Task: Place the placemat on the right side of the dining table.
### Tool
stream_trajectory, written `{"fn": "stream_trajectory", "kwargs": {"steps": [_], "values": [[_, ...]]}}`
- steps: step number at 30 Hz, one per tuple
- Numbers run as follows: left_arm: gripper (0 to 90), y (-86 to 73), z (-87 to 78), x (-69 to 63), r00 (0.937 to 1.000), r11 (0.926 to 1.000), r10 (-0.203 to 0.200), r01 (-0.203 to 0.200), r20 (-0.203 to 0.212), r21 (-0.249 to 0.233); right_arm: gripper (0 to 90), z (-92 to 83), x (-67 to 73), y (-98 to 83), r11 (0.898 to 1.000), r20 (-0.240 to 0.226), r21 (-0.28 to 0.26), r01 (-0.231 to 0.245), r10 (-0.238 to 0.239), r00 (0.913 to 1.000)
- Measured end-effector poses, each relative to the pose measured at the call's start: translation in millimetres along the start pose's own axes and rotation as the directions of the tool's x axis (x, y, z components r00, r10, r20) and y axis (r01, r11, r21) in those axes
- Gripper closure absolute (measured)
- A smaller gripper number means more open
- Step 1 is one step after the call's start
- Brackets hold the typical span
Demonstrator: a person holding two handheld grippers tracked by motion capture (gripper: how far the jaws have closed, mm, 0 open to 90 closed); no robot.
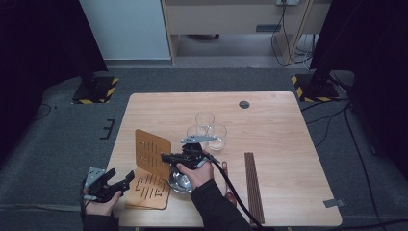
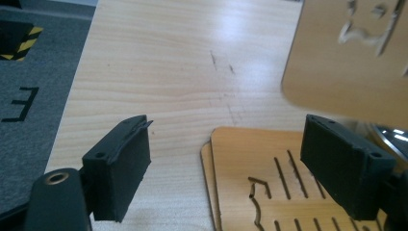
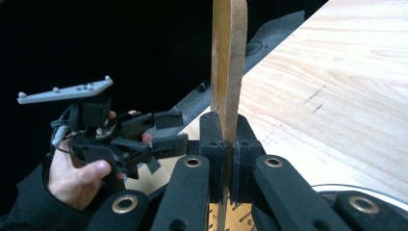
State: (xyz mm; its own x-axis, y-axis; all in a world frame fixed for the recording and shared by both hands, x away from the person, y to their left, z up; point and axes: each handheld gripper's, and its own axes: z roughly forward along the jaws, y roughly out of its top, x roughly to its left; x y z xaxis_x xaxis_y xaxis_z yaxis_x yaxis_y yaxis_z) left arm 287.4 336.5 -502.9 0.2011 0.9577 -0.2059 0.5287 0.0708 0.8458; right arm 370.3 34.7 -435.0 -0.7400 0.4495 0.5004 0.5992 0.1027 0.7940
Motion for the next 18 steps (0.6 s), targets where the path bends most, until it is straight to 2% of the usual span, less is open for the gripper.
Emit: {"fn": "stream_trajectory", "kwargs": {"steps": [8, 12, 18], "values": [[17.2, -5.7, 11.5, -1.7, 0.9994, 0.9961, 0.035, -0.034, -0.006, 0.081, 87.1, -7.7, -2.0, 4.4, 1.000, 0.013, -0.022, 0.001, -0.001, 0.9999], [17.2, -9.2, 18.7, -3.5, 0.9982, 0.9909, 0.058, -0.056, -0.011, 0.122, 87.1, -10.3, -2.6, 6.0, 0.999, 0.015, -0.034, 0.003, -0.003, 0.9999], [16.1, -12.0, 31.4, -9.0, 0.9944, 0.9782, 0.104, -0.098, -0.020, 0.183, 87.1, -14.0, -3.3, 7.6, 0.999, 0.021, -0.043, 0.010, -0.009, 0.9997]]}}
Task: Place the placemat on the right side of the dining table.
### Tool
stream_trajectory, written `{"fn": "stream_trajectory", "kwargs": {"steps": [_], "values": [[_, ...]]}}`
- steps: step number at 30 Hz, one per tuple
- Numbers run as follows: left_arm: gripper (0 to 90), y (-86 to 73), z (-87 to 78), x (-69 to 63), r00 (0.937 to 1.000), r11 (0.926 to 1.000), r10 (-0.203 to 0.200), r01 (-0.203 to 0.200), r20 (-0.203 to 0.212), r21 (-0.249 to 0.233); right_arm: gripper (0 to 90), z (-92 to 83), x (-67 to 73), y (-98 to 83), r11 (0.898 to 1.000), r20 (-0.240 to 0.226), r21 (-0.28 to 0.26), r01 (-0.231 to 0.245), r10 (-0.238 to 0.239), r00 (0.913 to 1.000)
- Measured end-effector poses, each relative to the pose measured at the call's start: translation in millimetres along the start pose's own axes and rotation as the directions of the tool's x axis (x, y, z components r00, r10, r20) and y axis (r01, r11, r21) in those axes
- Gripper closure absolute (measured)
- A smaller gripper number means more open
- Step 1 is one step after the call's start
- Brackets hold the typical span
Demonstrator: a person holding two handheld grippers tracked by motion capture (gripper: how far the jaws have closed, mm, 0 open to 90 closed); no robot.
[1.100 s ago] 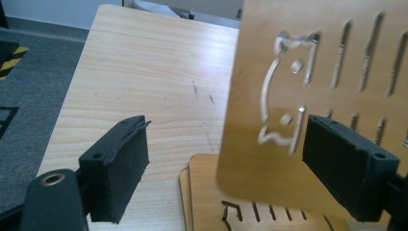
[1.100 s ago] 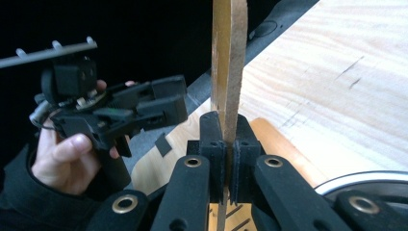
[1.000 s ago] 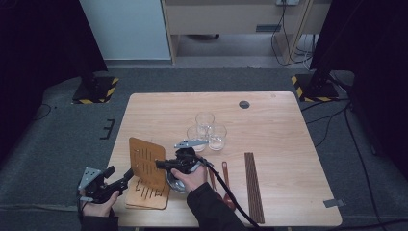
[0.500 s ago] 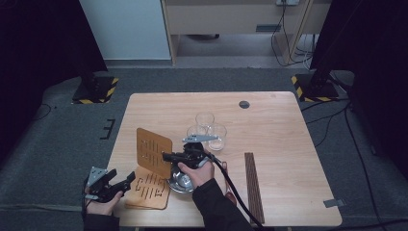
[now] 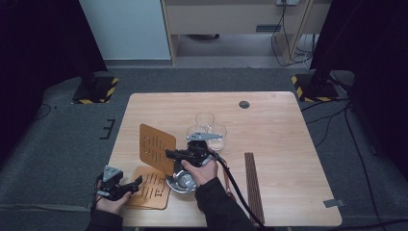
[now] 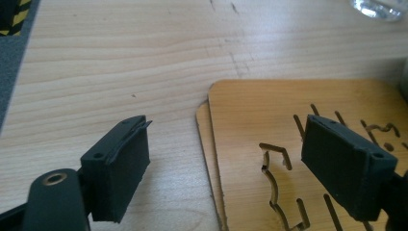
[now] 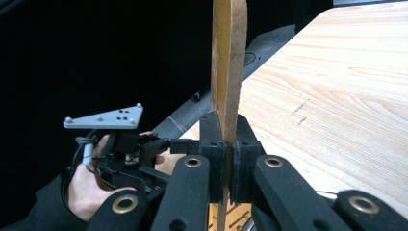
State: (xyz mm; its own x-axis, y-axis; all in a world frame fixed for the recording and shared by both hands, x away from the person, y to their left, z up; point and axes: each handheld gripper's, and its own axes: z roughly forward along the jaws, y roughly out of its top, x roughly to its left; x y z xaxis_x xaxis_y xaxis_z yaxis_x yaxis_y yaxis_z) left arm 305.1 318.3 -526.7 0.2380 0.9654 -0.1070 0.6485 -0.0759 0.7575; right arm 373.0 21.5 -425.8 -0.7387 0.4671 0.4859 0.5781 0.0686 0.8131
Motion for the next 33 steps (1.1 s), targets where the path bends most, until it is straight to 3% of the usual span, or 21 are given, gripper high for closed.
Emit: {"fn": "stream_trajectory", "kwargs": {"steps": [8, 33], "values": [[15.0, 0.8, 8.5, -6.5, 0.9997, 0.9992, 0.025, -0.024, -0.009, 0.033, 87.1, -4.5, -1.5, 2.0, 1.000, 0.008, -0.010, 0.005, -0.005, 1.0000], [11.0, -2.7, 6.8, -5.8, 0.9998, 0.9985, 0.022, -0.021, -0.004, 0.051, 87.1, -13.1, -5.4, 8.7, 0.998, 0.025, -0.060, 0.015, -0.013, 0.9996]]}}
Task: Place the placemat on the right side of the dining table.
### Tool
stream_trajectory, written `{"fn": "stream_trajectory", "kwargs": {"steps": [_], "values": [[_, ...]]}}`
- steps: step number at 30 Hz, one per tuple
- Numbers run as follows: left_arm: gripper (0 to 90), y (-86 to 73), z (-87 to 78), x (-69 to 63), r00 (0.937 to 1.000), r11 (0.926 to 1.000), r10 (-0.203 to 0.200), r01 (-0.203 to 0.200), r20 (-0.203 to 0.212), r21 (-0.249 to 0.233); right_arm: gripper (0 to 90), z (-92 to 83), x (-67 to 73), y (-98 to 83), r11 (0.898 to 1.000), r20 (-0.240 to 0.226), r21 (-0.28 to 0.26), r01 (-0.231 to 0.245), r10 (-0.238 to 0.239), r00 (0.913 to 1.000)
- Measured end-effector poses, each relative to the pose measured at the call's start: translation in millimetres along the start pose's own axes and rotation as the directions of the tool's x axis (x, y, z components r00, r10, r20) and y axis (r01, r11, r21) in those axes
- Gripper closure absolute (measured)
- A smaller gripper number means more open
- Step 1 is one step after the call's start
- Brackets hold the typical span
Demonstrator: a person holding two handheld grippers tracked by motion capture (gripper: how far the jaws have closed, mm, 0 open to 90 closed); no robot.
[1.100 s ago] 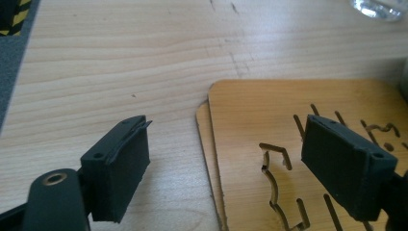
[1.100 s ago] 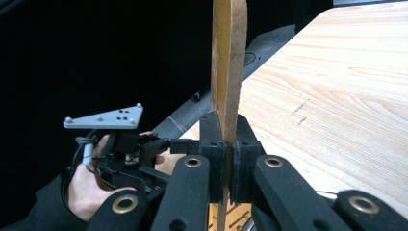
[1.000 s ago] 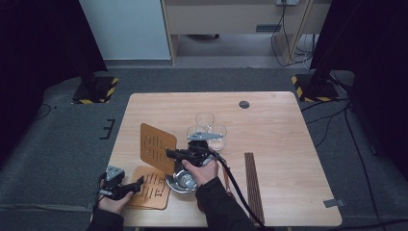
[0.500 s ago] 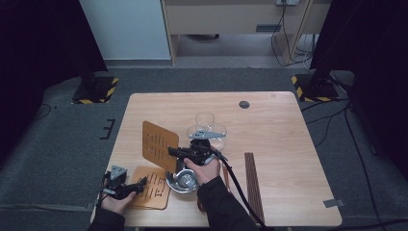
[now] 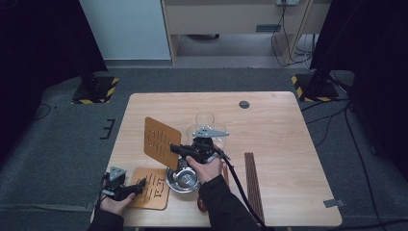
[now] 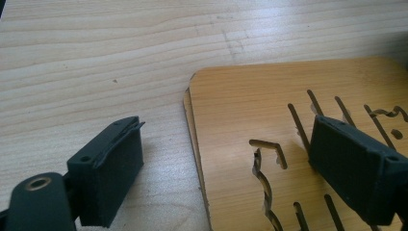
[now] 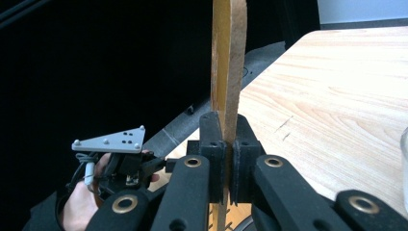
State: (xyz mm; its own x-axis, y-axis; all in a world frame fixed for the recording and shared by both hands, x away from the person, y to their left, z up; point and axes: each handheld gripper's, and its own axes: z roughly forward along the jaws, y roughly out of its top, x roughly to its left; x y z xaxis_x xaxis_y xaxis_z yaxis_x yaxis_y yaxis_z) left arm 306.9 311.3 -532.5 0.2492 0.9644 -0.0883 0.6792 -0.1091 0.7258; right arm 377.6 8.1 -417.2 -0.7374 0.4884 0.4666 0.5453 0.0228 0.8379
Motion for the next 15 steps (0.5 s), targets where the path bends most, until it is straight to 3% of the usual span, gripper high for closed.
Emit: {"fn": "stream_trajectory", "kwargs": {"steps": [15], "values": [[10.7, -2.5, -0.2, -0.3, 1.0000, 0.9999, -0.001, 0.001, 0.000, -0.017, 87.1, -12.1, -7.4, 12.3, 0.999, 0.028, -0.052, -0.009, 0.010, 0.9995]]}}
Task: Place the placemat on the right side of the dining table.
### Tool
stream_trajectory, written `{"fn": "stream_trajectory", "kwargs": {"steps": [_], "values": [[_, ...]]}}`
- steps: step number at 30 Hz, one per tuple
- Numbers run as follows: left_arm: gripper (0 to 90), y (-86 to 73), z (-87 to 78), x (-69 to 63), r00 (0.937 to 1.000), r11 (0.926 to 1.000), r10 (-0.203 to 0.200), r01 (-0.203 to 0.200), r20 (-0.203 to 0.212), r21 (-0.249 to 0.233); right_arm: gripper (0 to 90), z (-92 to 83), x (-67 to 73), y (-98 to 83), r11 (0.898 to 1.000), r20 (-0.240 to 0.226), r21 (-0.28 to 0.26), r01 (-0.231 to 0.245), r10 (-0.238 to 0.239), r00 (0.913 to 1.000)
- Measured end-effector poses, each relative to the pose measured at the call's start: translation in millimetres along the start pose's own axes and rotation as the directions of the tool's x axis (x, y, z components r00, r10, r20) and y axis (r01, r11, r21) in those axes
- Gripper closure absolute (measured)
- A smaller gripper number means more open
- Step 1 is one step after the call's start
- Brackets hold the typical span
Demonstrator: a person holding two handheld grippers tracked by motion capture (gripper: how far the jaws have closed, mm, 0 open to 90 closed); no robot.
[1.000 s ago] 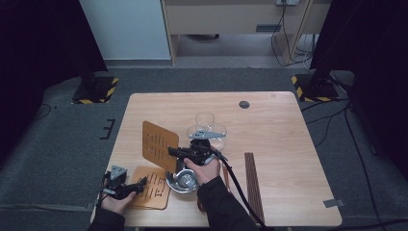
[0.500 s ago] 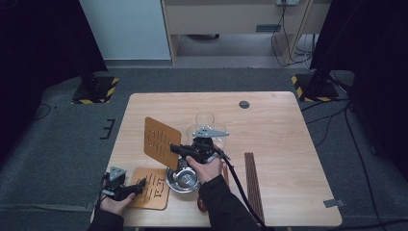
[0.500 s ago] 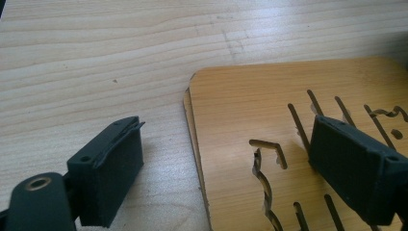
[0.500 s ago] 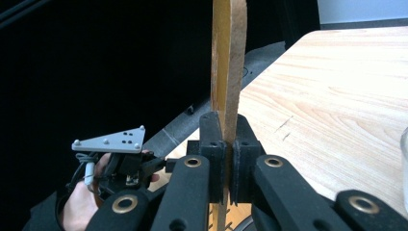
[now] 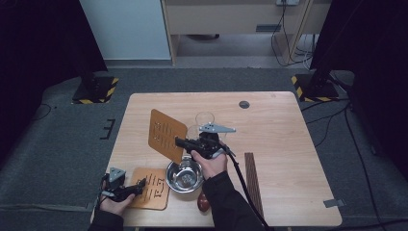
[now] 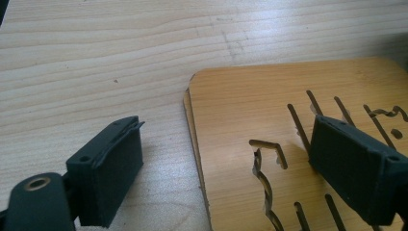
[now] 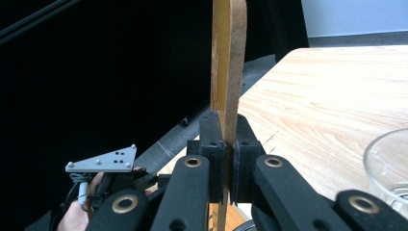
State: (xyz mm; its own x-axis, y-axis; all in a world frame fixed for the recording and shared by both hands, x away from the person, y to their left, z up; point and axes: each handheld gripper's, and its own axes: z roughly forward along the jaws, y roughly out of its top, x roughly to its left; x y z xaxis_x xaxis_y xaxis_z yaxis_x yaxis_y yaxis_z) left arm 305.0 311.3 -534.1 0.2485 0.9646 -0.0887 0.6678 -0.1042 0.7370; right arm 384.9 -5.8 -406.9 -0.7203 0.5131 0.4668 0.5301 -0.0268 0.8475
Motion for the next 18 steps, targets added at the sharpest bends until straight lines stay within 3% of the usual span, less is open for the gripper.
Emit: {"fn": "stream_trajectory", "kwargs": {"steps": [18], "values": [[8.5, 0.5, 0.7, -0.2, 0.9999, 0.9999, 0.011, -0.011, 0.004, 0.008, 87.1, -20.3, -16.3, 13.6, 0.998, 0.042, -0.063, -0.027, 0.030, 0.9987]]}}
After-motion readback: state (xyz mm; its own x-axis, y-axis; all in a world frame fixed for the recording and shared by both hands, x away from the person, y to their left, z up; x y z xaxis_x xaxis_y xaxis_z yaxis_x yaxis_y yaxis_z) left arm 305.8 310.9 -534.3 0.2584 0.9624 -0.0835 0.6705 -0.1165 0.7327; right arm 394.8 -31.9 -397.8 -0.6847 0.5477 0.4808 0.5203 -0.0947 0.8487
